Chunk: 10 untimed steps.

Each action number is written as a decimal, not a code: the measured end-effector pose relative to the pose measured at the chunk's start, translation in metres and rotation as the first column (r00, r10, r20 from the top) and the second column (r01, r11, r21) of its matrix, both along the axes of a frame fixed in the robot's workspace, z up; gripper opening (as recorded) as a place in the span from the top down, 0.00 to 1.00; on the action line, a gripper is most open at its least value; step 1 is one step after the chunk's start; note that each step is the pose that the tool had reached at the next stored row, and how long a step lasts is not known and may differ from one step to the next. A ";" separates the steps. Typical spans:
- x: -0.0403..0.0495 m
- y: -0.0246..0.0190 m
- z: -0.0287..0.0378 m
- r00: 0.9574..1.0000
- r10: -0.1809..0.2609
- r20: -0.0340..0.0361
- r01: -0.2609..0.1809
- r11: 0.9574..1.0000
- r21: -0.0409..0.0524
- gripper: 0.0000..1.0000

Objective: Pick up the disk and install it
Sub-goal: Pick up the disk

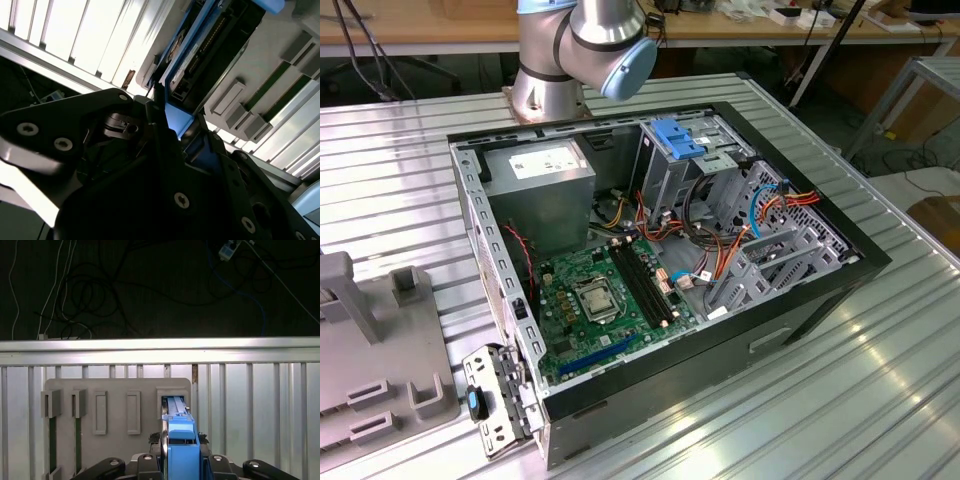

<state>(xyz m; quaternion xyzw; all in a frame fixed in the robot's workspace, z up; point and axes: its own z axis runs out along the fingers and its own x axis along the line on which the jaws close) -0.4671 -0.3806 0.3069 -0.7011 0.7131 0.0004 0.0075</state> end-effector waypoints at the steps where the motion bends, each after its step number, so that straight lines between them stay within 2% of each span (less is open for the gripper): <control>1: 0.0000 0.0000 0.0000 1.000 0.000 0.000 0.000 1.000 0.000 0.63; 10: 0.0000 0.0000 -0.0001 1.000 0.000 0.000 0.000 1.000 0.000 0.63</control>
